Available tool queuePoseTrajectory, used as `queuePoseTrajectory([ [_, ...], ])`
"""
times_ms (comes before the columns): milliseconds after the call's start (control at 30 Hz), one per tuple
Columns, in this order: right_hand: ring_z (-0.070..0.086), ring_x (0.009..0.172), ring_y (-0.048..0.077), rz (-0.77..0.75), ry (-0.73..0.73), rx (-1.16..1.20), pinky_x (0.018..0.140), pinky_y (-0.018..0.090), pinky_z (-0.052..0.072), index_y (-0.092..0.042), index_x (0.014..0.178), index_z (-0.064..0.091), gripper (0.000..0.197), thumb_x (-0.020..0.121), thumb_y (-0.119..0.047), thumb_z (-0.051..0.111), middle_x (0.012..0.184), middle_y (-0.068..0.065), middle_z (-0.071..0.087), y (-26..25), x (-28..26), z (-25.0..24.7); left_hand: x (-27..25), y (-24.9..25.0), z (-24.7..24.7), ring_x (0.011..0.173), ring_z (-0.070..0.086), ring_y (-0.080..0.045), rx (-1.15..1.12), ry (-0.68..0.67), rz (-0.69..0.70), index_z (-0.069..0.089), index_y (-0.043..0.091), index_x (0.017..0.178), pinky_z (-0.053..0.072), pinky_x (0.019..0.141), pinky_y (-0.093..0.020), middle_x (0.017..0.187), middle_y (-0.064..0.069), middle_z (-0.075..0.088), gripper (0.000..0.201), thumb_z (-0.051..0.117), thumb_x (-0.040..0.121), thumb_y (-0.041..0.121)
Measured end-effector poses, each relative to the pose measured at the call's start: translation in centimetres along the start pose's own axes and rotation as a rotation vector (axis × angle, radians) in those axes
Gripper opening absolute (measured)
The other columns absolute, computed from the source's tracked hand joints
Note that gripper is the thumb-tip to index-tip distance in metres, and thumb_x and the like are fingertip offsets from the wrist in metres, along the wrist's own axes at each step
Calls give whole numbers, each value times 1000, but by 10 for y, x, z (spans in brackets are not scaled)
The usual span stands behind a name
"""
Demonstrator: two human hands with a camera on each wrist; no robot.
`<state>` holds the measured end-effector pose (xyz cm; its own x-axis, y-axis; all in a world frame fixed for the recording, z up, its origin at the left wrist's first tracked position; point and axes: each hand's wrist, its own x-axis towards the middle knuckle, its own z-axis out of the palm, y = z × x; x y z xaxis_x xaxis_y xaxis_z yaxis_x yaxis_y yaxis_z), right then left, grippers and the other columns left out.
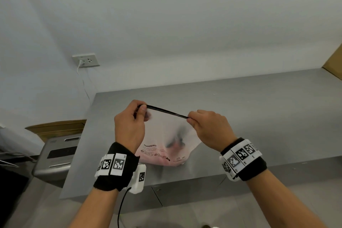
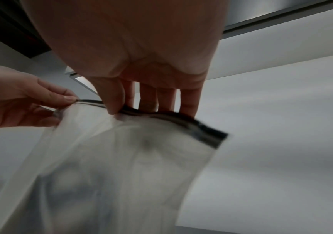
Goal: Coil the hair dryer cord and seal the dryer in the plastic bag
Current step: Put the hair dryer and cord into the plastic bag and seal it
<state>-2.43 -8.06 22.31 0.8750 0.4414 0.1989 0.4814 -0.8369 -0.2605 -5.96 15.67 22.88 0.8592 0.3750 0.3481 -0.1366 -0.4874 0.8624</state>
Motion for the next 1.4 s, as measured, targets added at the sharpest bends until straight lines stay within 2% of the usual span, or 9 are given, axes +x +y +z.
queuePoseTrajectory([
  [300,57,74,25,138,-105,-23,67,36,46,-22,89,54,25,103,-38,41,82,-6,56,37,-15,-9,-4,-6,-3,73,72,-13,-52,44,-29,67,14,95,62,80,-37,75,-2,71,14,54,101,12],
  [400,60,81,17,60,-59,185,74,34,50,-23,98,59,15,97,-37,55,92,-11,62,36,-12,2,-4,-5,-2,74,71,-15,-94,50,-31,67,10,96,62,80,-36,76,-4,70,14,54,101,9],
  [500,61,105,1,-9,-181,429,91,20,47,-35,133,52,60,80,-53,73,120,-18,66,25,-7,21,-6,-5,1,74,72,-16,-123,36,-19,67,9,96,62,80,-37,76,-3,70,14,55,101,8],
  [633,63,85,14,-10,-289,430,78,31,52,-32,127,54,60,74,-54,72,99,-8,70,1,3,61,-8,-5,7,73,72,-14,-121,19,-15,68,15,94,62,80,-39,74,2,70,14,56,101,11],
  [833,65,88,8,284,-99,733,73,15,48,-23,121,66,41,82,-32,77,102,-7,73,-4,12,93,-14,-7,10,90,71,-9,-90,-33,-28,69,28,99,58,88,-31,89,10,74,15,59,99,15],
  [900,68,87,10,474,-48,851,79,23,56,-20,109,72,32,79,-31,77,96,-9,74,8,16,105,-18,-9,9,98,68,-1,-51,-49,-24,67,29,106,54,89,-21,100,14,73,18,59,98,14],
  [1000,74,93,32,765,-2,1195,86,44,61,-6,95,75,15,83,-15,73,96,10,78,28,16,122,-29,-19,8,99,67,-1,-22,-107,-88,65,27,111,54,87,-23,100,13,73,22,57,98,12],
  [1200,71,84,36,990,-77,1686,62,43,63,14,115,60,27,93,0,65,108,30,67,52,-10,160,-74,-58,17,93,70,-6,72,-396,-243,64,31,108,58,89,-33,93,9,73,23,56,99,11],
  [1400,71,79,34,1083,-154,1333,63,38,59,13,114,63,44,90,-22,74,99,26,72,76,-21,190,-108,-97,42,97,63,-10,237,-604,-127,64,23,111,54,91,-37,102,8,67,22,54,95,11],
])
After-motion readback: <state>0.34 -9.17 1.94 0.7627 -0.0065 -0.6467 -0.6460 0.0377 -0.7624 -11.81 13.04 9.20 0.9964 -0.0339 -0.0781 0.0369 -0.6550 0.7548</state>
